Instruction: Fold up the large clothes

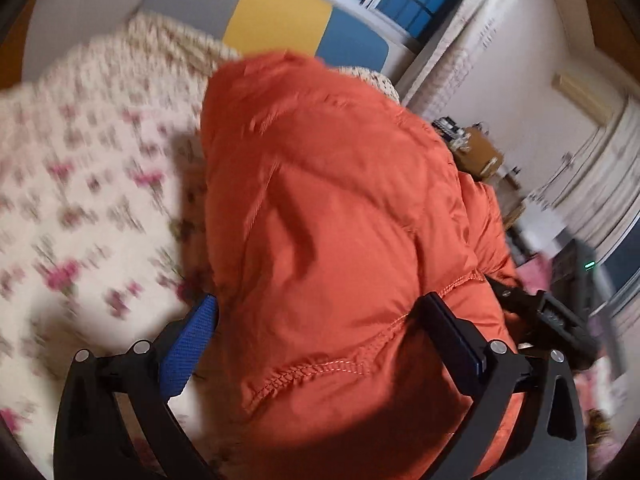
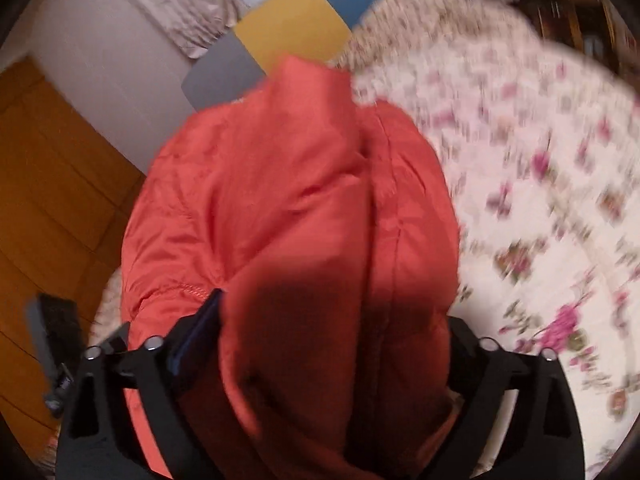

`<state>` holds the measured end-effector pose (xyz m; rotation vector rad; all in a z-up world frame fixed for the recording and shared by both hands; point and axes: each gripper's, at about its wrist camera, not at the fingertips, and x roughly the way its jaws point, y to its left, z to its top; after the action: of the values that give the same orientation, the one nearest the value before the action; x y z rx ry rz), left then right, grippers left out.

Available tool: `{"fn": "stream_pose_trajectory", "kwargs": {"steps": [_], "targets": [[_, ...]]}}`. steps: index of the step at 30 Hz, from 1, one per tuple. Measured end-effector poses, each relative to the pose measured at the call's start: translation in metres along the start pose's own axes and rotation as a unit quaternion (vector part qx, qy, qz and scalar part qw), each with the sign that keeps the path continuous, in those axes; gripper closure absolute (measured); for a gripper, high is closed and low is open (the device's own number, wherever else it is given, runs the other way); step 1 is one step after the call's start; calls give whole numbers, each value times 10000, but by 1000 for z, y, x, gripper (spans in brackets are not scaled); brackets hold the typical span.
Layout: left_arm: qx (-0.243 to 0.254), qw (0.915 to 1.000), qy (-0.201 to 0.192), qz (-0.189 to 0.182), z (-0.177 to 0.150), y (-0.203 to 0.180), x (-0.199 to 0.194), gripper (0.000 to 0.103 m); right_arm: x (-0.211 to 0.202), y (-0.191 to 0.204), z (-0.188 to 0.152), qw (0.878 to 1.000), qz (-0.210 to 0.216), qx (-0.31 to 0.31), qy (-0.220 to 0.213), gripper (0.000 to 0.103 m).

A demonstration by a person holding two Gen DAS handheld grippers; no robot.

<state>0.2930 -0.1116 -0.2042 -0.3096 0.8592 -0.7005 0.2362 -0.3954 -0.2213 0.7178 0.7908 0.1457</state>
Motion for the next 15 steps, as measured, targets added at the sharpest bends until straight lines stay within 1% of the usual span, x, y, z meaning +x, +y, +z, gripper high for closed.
{"fn": "stream_pose_trajectory", "kwargs": {"steps": [1,2,3,5,6,7,8,11,13,15], "targets": [[-193,9996,113,-180,0,4,4,3,9,-12,2,9985,339,370,220,6],[-388,9984,237,-336,1,9,8,3,17,-22,3,9943,700,696,402,7],[-369,9983,268,-351,2,9,10,3,20,-23,4,9937,781,695,408,10],[-152,9992,260,-262,3,1,10,6,20,-14,6,9948,844,411,405,31],[-11,9997,181,-187,3,-6,7,13,18,-13,7,9944,901,415,365,35],[89,9998,92,-124,2,-11,4,21,16,-11,8,9942,957,405,291,43],[181,9998,24,-71,2,-16,0,26,13,-9,8,9943,977,353,223,46],[474,9986,-236,23,5,-29,-11,32,4,7,6,9946,1032,16,-48,48],[635,9969,-453,81,9,-36,-24,33,2,16,5,9939,1090,-49,-157,48],[702,9954,-644,108,14,-35,-39,34,1,28,5,9924,1198,-111,-276,48]]}}
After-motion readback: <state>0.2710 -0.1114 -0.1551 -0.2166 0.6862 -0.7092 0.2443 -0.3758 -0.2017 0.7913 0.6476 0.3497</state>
